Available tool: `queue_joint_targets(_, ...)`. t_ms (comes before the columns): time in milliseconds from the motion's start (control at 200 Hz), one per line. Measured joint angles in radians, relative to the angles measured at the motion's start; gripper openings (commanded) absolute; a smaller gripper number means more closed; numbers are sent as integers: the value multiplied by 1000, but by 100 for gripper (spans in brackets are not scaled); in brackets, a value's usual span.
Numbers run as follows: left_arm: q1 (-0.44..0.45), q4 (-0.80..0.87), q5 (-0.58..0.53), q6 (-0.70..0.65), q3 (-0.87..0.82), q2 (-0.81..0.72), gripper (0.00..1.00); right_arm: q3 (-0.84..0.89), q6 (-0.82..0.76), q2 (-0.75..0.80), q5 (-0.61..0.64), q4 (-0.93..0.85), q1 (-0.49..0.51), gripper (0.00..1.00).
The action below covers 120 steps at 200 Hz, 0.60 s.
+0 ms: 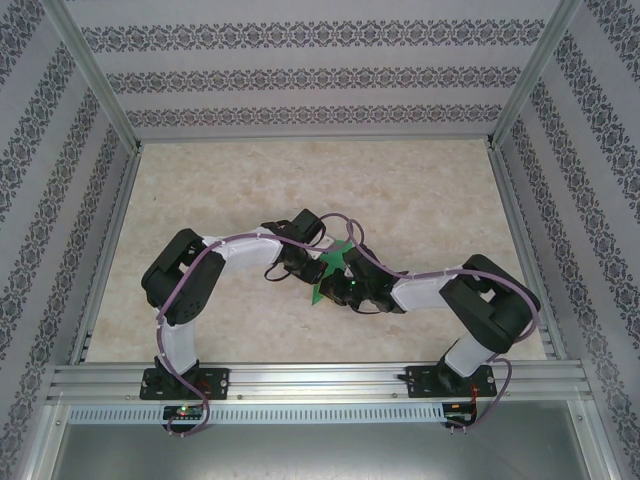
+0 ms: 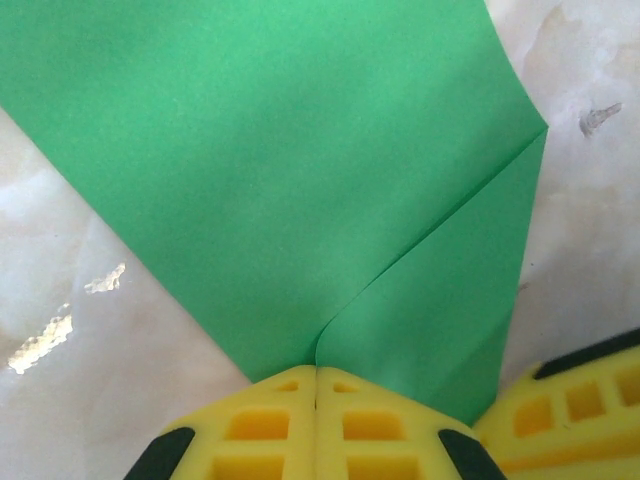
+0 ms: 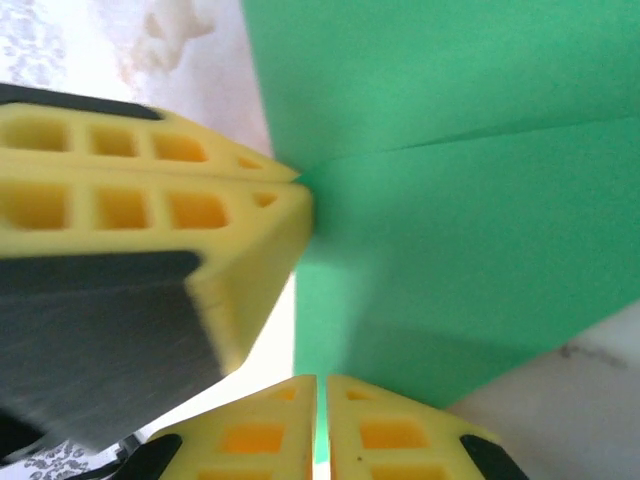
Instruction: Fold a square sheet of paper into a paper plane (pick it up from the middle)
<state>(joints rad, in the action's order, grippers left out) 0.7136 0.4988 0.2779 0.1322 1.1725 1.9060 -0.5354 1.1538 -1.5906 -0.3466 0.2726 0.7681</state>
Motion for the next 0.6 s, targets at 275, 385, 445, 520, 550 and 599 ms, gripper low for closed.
queue_joint_targets(275, 0, 0, 0, -8, 0, 0, 0, 9, 32, 12, 13, 67, 57, 11)
queue_joint_targets(385, 0, 0, 1, -9, 0, 1, 0, 7, 43, -50, 13, 107, 63, 10)
queue_joint_targets(445, 0, 0, 1, -9, 0, 1, 0, 7, 48, -79, 13, 114, 63, 10)
queue_joint_targets(520, 0, 0, 2, -9, 0, 1, 0, -2, 53, -95, 13, 121, 63, 10)
queue_joint_targets(550, 0, 0, 2, -9, 0, 1, 0, -7, 55, -102, 12, 122, 63, 10)
queue_joint_targets(599, -3, 0, 1, -12, 2, 2, 0, -14, 57, -107, 9, 120, 63, 10)
